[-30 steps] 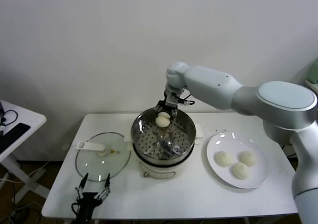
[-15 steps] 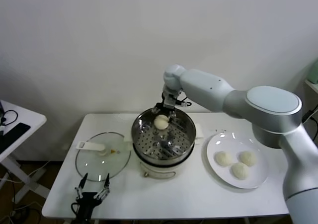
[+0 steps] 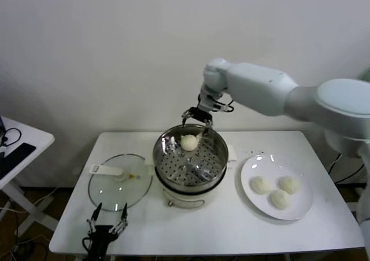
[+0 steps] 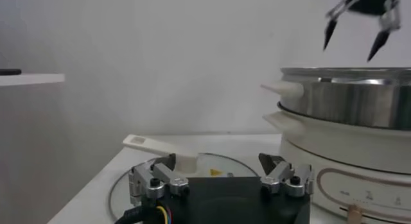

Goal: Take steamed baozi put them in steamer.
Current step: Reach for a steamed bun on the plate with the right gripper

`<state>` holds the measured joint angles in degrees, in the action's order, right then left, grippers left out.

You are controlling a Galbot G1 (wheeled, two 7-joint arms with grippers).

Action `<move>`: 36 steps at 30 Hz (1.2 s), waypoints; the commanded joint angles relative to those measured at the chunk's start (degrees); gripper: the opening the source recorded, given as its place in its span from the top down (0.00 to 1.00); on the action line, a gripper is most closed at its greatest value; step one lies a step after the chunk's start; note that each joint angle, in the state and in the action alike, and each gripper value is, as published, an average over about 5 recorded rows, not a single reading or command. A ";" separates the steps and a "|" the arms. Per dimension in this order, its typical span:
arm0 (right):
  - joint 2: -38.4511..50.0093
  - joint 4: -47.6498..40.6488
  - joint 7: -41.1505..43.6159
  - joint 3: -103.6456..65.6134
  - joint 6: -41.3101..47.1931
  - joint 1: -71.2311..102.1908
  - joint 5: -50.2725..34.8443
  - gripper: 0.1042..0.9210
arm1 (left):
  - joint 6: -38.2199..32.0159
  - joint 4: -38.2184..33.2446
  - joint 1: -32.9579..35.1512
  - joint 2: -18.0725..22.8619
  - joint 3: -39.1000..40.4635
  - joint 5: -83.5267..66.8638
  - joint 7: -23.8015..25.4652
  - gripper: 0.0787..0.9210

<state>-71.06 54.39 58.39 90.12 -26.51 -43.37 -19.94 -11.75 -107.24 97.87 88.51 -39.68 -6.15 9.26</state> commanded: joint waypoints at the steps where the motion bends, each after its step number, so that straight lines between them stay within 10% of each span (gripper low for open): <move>1: 16.83 14.02 1.34 15.05 28.06 -11.99 -20.35 0.12 | -0.11 0.36 -0.28 -0.10 0.07 0.84 0.00 0.12; 14: 27.77 24.54 -1.25 17.75 39.39 -6.35 -17.44 0.12 | -0.51 1.22 -0.18 -0.11 -0.42 1.02 0.01 0.12; 36: 28.33 16.22 -6.12 -2.88 42.97 20.44 -2.20 0.12 | -1.25 2.53 0.79 -0.15 -0.68 2.47 -0.10 0.12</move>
<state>-44.13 72.22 53.54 94.14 14.12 -32.22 -27.12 -12.92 -104.90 98.59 88.46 -40.37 -4.11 9.15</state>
